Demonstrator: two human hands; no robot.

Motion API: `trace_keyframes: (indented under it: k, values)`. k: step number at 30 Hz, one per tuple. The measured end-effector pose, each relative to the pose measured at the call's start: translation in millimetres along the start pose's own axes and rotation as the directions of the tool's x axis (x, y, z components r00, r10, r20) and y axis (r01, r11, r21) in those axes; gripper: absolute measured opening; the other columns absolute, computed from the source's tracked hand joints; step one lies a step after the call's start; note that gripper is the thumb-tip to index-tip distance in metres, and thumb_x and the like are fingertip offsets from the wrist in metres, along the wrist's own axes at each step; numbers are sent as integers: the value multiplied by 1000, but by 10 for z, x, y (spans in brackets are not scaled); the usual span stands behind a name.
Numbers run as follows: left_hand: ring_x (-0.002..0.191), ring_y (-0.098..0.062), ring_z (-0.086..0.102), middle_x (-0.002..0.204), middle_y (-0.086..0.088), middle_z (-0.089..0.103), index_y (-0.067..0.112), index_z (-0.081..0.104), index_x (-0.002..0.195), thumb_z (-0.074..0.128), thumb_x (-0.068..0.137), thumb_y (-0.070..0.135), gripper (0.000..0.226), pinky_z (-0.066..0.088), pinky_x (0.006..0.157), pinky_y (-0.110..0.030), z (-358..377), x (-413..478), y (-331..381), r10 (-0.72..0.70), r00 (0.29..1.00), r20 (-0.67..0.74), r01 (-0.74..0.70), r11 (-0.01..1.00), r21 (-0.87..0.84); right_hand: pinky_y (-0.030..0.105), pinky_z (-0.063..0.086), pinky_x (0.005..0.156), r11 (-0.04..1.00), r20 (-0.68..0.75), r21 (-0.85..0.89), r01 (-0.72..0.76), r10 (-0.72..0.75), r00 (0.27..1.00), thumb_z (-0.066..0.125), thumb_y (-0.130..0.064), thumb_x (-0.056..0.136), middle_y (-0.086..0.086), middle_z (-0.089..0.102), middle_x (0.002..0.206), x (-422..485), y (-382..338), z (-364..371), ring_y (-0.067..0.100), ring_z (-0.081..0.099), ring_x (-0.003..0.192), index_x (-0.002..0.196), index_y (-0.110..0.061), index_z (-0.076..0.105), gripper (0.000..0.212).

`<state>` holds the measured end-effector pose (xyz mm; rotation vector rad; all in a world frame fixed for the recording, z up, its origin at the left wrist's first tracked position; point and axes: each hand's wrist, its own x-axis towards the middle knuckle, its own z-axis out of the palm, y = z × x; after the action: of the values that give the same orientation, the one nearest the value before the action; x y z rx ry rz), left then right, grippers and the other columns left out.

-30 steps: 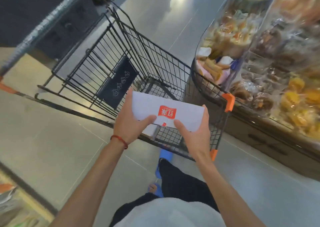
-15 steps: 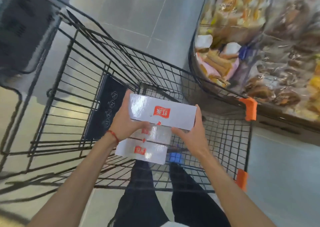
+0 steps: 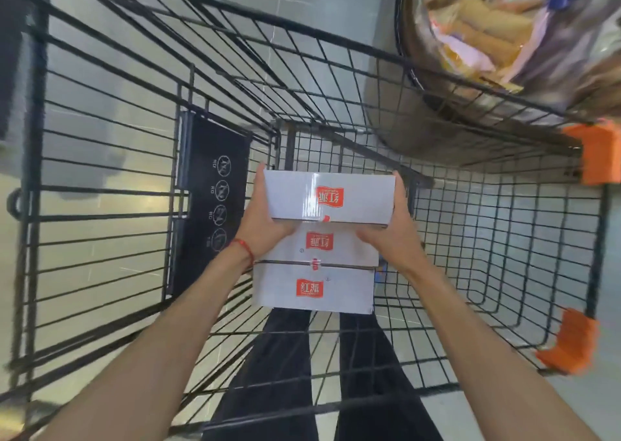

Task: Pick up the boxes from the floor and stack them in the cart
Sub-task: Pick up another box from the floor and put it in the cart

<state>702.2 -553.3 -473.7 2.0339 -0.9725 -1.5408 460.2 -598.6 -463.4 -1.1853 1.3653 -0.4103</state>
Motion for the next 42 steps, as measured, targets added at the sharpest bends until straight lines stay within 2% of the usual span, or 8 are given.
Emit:
trace_keyframes:
  k: [4,7,12,17,25,30,37,42]
  values:
    - [114,-4,50,131,16,45,33,-9,158,68,82,-1,113,44,90,-21,70,122,-83,-76,997,-8,76,997,-20,37,60,93,999,32,-11,-50,50,998,81,-6,67,-2,58,124,127,204,67,10,62,118,131,-21,34,81]
    - [117,-14,49,143,9,39,36,-8,158,57,84,-1,106,44,84,-23,94,184,-129,-153,988,-24,151,985,-87,27,57,92,989,42,-12,-148,148,988,85,6,68,-2,50,132,220,361,149,12,57,123,139,-29,21,101]
    - [105,0,52,142,7,41,36,-3,159,53,85,-2,100,44,73,-17,136,188,-167,-190,980,-58,179,972,-150,27,51,100,969,-8,-26,-247,247,969,91,0,68,5,34,146,263,464,259,19,46,132,152,-20,8,119]
    - [121,-20,55,140,5,52,40,18,154,55,78,5,92,52,95,-40,141,119,-225,-171,976,-138,147,975,-170,50,48,111,967,28,-58,-247,249,968,94,-21,53,1,35,148,205,505,278,20,44,137,154,-38,7,134]
    - [142,-16,32,155,0,33,20,30,154,60,88,3,75,28,118,-34,397,-392,206,-95,955,-280,92,995,-27,4,46,69,940,-177,196,-278,313,933,65,-4,95,-26,54,108,-506,-34,110,-13,53,96,130,-26,53,43]
    - [126,-16,50,140,4,51,18,48,141,59,91,0,54,48,92,-16,691,-807,622,42,989,-141,-50,997,-51,29,49,106,919,-307,338,-204,313,899,63,-18,100,-13,65,126,-1328,-160,-270,2,60,117,136,-23,60,36]
    - [100,-13,64,111,5,69,23,63,113,57,96,2,28,47,78,-8,1537,-1515,1178,334,941,47,-337,940,59,33,53,98,788,-490,615,42,339,803,66,-8,97,-9,75,109,-2557,168,-1050,14,70,108,131,-24,58,38]
    - [96,-12,65,106,5,71,31,64,104,59,94,0,34,52,77,-18,2582,-2132,1535,389,887,247,-402,916,0,34,51,93,696,-593,692,190,398,700,68,-10,95,0,75,110,-3392,621,-1678,16,67,98,112,-32,66,28]
